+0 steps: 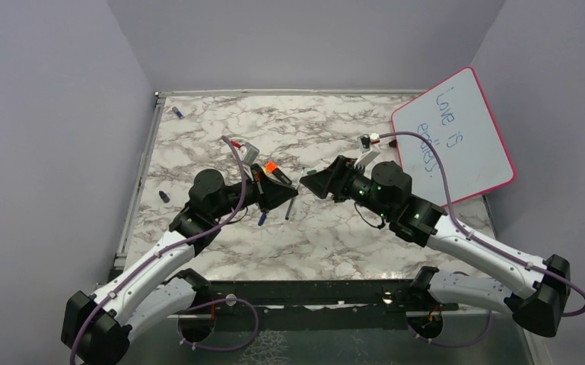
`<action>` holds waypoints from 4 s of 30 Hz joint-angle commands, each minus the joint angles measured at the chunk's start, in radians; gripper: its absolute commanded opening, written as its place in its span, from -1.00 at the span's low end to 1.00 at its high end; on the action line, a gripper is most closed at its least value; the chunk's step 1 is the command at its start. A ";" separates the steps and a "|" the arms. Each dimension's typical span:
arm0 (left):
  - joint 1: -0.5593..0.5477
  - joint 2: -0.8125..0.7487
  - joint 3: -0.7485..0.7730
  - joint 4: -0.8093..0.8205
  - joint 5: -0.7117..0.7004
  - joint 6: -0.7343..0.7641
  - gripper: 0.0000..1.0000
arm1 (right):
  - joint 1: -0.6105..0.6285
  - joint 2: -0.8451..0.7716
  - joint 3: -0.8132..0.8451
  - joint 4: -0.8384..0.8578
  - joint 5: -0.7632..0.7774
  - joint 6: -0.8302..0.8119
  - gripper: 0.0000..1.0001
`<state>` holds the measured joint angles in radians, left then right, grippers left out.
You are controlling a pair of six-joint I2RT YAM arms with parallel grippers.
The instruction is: Insert the pens into the pen caps
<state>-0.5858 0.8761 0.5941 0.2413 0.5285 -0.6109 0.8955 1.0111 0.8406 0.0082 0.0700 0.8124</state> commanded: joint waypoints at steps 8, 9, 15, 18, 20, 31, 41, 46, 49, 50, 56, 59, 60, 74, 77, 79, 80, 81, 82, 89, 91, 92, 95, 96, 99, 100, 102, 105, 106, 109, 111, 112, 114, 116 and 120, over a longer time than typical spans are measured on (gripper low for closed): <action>-0.012 -0.057 -0.012 0.095 0.097 -0.030 -1.00 | 0.005 0.060 0.052 0.076 -0.044 0.076 0.10; -0.012 -0.058 -0.011 0.095 0.096 -0.033 -1.00 | 0.004 0.060 0.047 0.081 -0.052 0.076 0.06; -0.013 -0.059 -0.007 0.095 0.088 -0.052 -1.00 | 0.004 0.052 0.012 0.140 -0.135 0.087 -0.25; -0.012 -0.056 -0.009 0.095 0.083 -0.056 -1.00 | 0.005 0.038 -0.024 0.207 -0.172 0.095 -0.51; -0.012 -0.053 -0.009 0.095 0.082 -0.060 -1.00 | 0.005 0.039 -0.026 0.218 -0.186 0.094 -0.65; -0.012 -0.036 -0.025 0.085 0.143 -0.040 -0.24 | 0.005 0.035 -0.055 0.280 -0.210 0.092 -0.92; -0.012 -0.020 -0.036 0.020 0.179 0.023 -0.32 | 0.005 0.032 -0.070 0.318 -0.195 0.092 -0.92; -0.012 -0.025 -0.027 0.017 0.178 0.022 -0.51 | 0.004 0.050 -0.063 0.317 -0.213 0.081 -0.92; -0.012 -0.029 -0.020 0.014 0.169 0.020 -0.87 | 0.005 0.056 -0.066 0.319 -0.221 0.078 -0.92; -0.012 -0.032 -0.018 0.010 0.157 0.022 -1.00 | 0.004 0.059 -0.066 0.319 -0.224 0.076 -0.91; -0.012 -0.088 -0.002 -0.107 -0.054 0.060 -1.00 | 0.003 0.054 -0.053 0.263 -0.186 0.050 -0.12; -0.012 -0.123 0.023 -0.230 -0.275 0.087 -1.00 | 0.005 0.044 -0.038 0.203 -0.134 0.016 0.24; -0.012 -0.138 0.033 -0.296 -0.371 0.094 -1.00 | 0.005 0.042 -0.035 0.185 -0.116 0.003 0.29; -0.012 -0.304 0.134 -0.652 -0.991 0.138 -1.00 | 0.005 0.266 0.016 0.067 -0.096 -0.176 0.39; -0.012 -0.325 0.125 -0.682 -1.032 0.111 -1.00 | 0.007 0.416 0.104 0.004 -0.144 -0.193 0.38; -0.012 -0.333 0.123 -0.691 -1.046 0.101 -1.00 | 0.018 0.516 0.165 -0.057 -0.152 -0.195 0.37; -0.012 -0.337 0.123 -0.693 -1.049 0.098 -1.00 | 0.030 0.564 0.197 -0.083 -0.142 -0.197 0.36; -0.012 -0.339 0.125 -0.696 -1.055 0.096 -1.00 | 0.048 0.608 0.242 -0.108 -0.117 -0.202 0.36; -0.012 -0.339 0.129 -0.706 -1.067 0.090 -1.00 | 0.072 0.654 0.281 -0.140 -0.085 -0.205 0.36; -0.012 -0.359 0.145 -0.796 -1.172 0.022 -1.00 | 0.200 0.889 0.514 -0.331 0.164 -0.169 0.36; -0.013 -0.373 0.142 -0.809 -1.187 0.004 -1.00 | 0.210 0.930 0.548 -0.360 0.202 -0.151 0.36; -0.013 -0.381 0.141 -0.812 -1.190 -0.001 -1.00 | 0.214 0.951 0.566 -0.377 0.214 -0.144 0.36; -0.012 -0.401 0.139 -0.813 -1.191 -0.008 -1.00 | 0.226 1.014 0.619 -0.428 0.241 -0.124 0.36; -0.012 -0.405 0.138 -0.813 -1.193 -0.011 -1.00 | 0.230 1.032 0.634 -0.441 0.248 -0.121 0.36; -0.012 -0.405 0.137 -0.813 -1.186 -0.012 -1.00 | 0.239 1.079 0.677 -0.465 0.275 -0.118 0.35; -0.012 -0.404 0.135 -0.812 -1.182 -0.012 -1.00 | 0.241 1.089 0.689 -0.470 0.280 -0.119 0.32; -0.012 -0.400 0.137 -0.812 -1.175 -0.011 -1.00 | 0.241 1.104 0.705 -0.477 0.290 -0.121 0.28; -0.013 -0.396 0.145 -0.813 -1.175 -0.001 -1.00 | 0.241 1.114 0.707 -0.463 0.303 -0.132 0.20; -0.013 -0.396 0.147 -0.815 -1.178 0.000 -1.00 | 0.241 1.117 0.707 -0.455 0.304 -0.135 0.17; -0.012 -0.396 0.146 -0.813 -1.179 -0.001 -1.00 | 0.241 1.136 0.724 -0.452 0.301 -0.144 0.10; -0.012 -0.395 0.144 -0.812 -1.180 -0.003 -1.00 | 0.241 1.149 0.737 -0.459 0.308 -0.149 0.06; -0.012 -0.393 0.144 -0.813 -1.179 -0.004 -1.00 | 0.241 1.157 0.745 -0.467 0.311 -0.151 0.03; -0.012 -0.391 0.142 -0.813 -1.176 -0.004 -1.00 | 0.242 1.166 0.758 -0.485 0.313 -0.156 -0.04; -0.012 -0.391 0.141 -0.813 -1.176 -0.005 -1.00 | 0.244 1.167 0.762 -0.495 0.305 -0.167 -0.12; -0.012 -0.390 0.140 -0.812 -1.174 -0.008 -1.00 | 0.250 1.162 0.746 -0.508 0.279 -0.184 -0.24</action>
<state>-0.5980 0.4839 0.7067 -0.5724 -0.6258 -0.6132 1.1313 2.1506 1.5810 -0.4465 0.3450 0.6518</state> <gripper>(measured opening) 0.045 0.407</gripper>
